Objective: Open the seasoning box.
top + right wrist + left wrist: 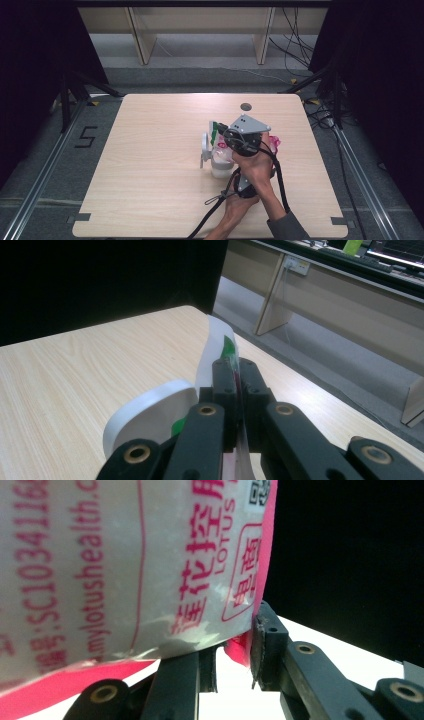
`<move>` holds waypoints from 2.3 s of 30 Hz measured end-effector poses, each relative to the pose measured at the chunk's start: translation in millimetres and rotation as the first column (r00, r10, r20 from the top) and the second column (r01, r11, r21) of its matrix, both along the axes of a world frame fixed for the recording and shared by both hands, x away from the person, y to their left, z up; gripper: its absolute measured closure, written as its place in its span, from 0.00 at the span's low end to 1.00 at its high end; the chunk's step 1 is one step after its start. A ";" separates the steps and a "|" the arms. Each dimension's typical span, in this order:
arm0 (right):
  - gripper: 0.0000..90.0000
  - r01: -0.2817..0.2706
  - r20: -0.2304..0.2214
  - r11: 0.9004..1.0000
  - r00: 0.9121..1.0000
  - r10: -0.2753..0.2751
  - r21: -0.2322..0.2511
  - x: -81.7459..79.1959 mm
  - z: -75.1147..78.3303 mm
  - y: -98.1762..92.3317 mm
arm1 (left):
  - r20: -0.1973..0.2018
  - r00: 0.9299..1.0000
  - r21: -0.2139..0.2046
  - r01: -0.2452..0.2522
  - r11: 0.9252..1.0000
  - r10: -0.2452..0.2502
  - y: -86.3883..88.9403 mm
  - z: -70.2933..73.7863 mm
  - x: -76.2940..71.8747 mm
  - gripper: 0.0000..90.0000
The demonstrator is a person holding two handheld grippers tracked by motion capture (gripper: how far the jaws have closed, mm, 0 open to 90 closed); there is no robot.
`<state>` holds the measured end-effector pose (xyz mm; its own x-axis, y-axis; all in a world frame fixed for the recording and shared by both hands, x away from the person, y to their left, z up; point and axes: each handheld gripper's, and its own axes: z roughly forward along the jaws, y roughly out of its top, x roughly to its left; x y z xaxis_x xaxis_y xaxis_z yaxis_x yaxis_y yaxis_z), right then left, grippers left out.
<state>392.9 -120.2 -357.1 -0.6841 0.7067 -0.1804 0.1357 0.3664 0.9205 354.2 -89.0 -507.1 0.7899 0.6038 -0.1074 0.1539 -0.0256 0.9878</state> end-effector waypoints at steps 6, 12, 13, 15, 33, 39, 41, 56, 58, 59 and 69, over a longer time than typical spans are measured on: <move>0.99 0.020 -0.046 1.000 0.999 -0.019 0.019 -3.1 -0.8 1.4 | 0.001 1.000 0.000 -0.002 1.000 0.002 0.4 -0.7 -0.3 0.83; 0.99 -0.001 -0.009 1.000 1.000 0.001 0.001 0.6 -1.2 0.0 | -0.002 1.000 0.014 -0.005 1.000 0.005 1.6 -1.9 -1.0 0.83; 0.99 -0.010 -0.020 1.000 1.000 0.010 0.003 0.3 -0.5 -0.1 | -0.001 1.000 0.009 -0.003 1.000 0.003 1.5 -1.5 -1.2 0.83; 0.99 -0.013 -0.012 1.000 1.000 0.013 -0.006 1.6 -0.4 -0.7 | -0.012 1.000 -0.015 -0.018 1.000 0.017 -0.4 -2.4 -1.2 0.83; 0.99 -0.004 -0.016 1.000 1.000 0.004 -0.009 1.3 0.0 -0.2 | 0.000 1.000 -0.011 -0.007 1.000 0.007 -2.0 0.2 -0.5 0.83; 0.99 -0.002 0.000 1.000 1.000 0.002 -0.014 2.6 1.7 -1.7 | 0.004 1.000 -0.010 -0.010 1.000 0.010 -2.2 0.5 -0.2 0.83; 0.99 0.001 -0.003 1.000 1.000 -0.001 -0.014 2.2 1.7 -1.7 | 0.006 1.000 -0.008 -0.014 1.000 0.014 -2.0 -0.5 0.0 0.83; 0.99 0.014 -0.061 0.999 0.998 -0.012 0.032 0.3 1.1 0.8 | 0.002 1.000 -0.011 -0.024 1.000 0.024 -0.9 -0.7 0.1 0.83; 0.99 0.011 0.000 1.000 1.000 -0.011 0.005 4.4 0.6 -0.4 | 0.001 1.000 -0.019 -0.026 0.999 0.026 -2.1 -1.5 0.7 0.83; 0.99 0.003 0.002 1.000 1.000 -0.003 -0.006 5.5 1.0 -1.5 | 0.001 1.000 -0.023 -0.024 0.999 0.024 -2.4 -1.7 1.3 0.83; 0.99 -0.009 -0.033 1.000 0.999 0.010 0.015 6.4 0.4 -0.5 | 0.006 1.000 -0.022 -0.030 0.999 0.030 -1.2 -0.9 2.7 0.83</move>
